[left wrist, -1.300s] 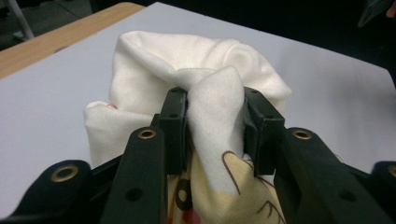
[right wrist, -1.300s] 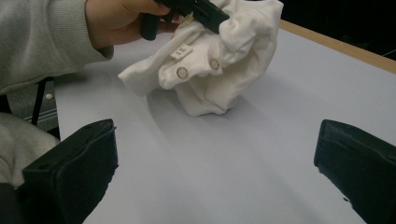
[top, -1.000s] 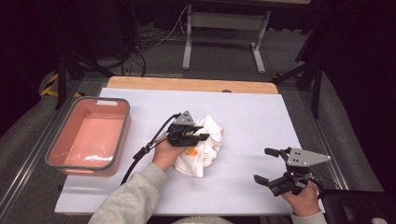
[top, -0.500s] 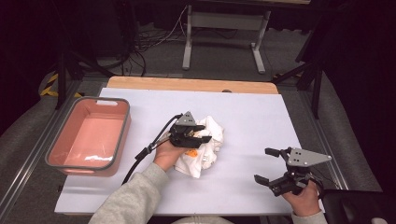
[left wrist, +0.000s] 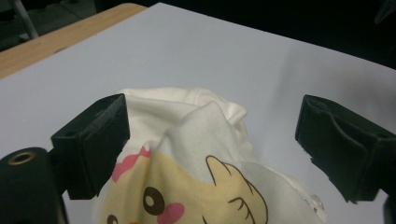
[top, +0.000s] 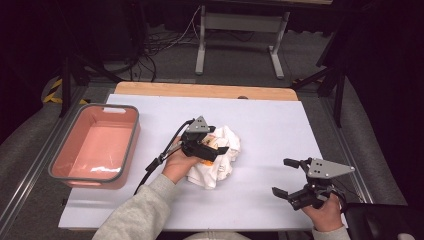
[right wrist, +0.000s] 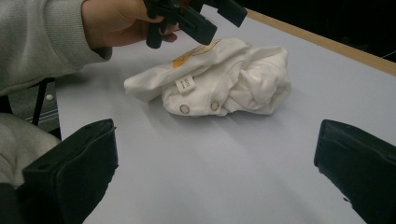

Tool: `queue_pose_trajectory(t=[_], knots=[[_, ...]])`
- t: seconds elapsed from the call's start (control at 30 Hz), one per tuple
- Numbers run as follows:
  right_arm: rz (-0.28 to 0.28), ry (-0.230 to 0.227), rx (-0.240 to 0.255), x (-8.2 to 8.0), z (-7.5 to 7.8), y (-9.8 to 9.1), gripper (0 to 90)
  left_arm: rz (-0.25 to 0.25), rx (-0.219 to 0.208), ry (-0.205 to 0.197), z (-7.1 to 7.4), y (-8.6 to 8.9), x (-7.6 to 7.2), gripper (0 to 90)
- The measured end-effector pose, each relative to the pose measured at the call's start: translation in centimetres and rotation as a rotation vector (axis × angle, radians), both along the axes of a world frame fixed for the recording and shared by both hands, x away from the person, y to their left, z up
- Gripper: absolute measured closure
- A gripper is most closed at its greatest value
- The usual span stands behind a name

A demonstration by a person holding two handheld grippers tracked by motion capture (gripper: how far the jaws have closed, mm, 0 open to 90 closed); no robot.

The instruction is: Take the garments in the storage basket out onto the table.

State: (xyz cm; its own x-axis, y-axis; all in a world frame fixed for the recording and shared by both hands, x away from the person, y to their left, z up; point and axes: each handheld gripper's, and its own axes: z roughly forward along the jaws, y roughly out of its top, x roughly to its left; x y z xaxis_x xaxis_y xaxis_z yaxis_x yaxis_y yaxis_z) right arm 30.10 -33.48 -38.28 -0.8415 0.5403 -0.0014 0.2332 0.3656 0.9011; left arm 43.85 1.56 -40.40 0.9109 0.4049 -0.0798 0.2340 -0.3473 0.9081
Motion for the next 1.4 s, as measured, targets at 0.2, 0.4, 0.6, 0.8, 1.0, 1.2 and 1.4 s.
queue_pose_trajectory(t=[0.2, 0.4, 0.6, 0.8, 1.0, 1.2, 1.4], knots=[[-0.002, -0.005, 0.001, 0.0, 0.1, -0.1, 0.0, -0.018, -0.039, -0.003, 1.0, 0.2, -0.4, 5.7], [-0.002, -0.006, 0.0, 0.0, 0.1, -0.1, 0.0, -0.038, -0.026, -0.001, 2.4, 0.2, -0.9, 4.2], [0.0, -0.002, 0.002, 0.2, 0.1, 0.0, 0.0, -0.047, -0.016, -0.012, 3.5, 0.7, -1.6, 3.8], [0.002, -0.001, 0.004, 0.3, 0.1, 0.1, 0.0, -0.059, -0.003, -0.017, 4.3, 1.3, -2.3, 3.7], [0.002, -0.003, 0.006, 0.3, 0.1, 0.0, 0.0, -0.069, 0.002, -0.028, 5.3, 2.4, -3.1, 3.5], [0.004, 0.0, 0.006, 0.3, 0.1, 0.0, 0.0, -0.078, 0.011, -0.022, 6.0, 3.8, -3.8, 3.0], [0.005, 0.001, 0.007, 0.3, 0.1, 0.1, 0.0, -0.065, 0.022, -0.037, 6.4, 5.7, -4.6, 2.3]])
